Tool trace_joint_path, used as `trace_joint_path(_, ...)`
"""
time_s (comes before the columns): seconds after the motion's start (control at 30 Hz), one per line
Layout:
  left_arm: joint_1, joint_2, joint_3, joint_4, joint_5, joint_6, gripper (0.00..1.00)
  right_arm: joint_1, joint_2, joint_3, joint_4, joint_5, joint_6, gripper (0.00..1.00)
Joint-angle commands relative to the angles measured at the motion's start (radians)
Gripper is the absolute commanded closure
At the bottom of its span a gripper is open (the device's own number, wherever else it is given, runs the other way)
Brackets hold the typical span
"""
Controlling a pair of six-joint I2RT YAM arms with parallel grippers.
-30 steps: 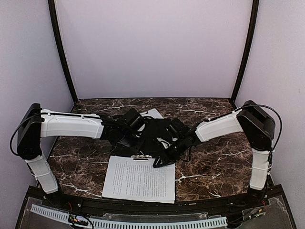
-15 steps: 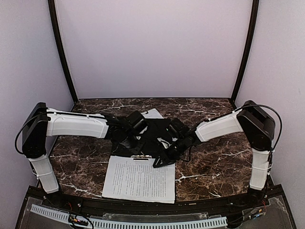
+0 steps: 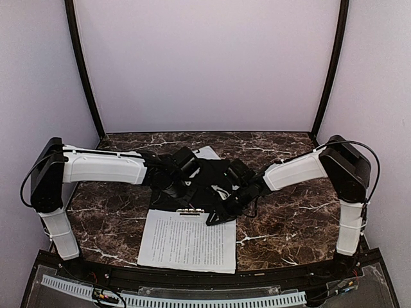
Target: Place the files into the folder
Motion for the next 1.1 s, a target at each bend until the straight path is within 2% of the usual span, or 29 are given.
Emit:
trace_joint_path(0.0,-0.003,0.003,0.009,-0.034,-0.006,-0.011,0.9,-0.001,0.027,-0.032,-0.02,0.039,-0.007,0.71)
trace_joint_path(0.23,-0.004,0.008,0.006,-0.034,-0.01,-0.021,0.86,-0.002,0.025,-0.031,-0.02,0.039,-0.006,0.71)
trace_joint_path(0.5,-0.003,0.008,0.004,-0.04,-0.005,-0.027,0.86,-0.001,0.025,-0.026,-0.024,0.039,-0.006,0.71)
trace_joint_path(0.73,-0.002,0.007,-0.001,-0.042,0.015,-0.043,0.9,-0.001,0.026,-0.024,-0.027,0.039,-0.006,0.71)
trace_joint_path(1.07,-0.001,0.007,-0.008,-0.04,0.026,-0.063,0.87,-0.001,0.025,-0.027,-0.024,0.041,-0.007,0.71)
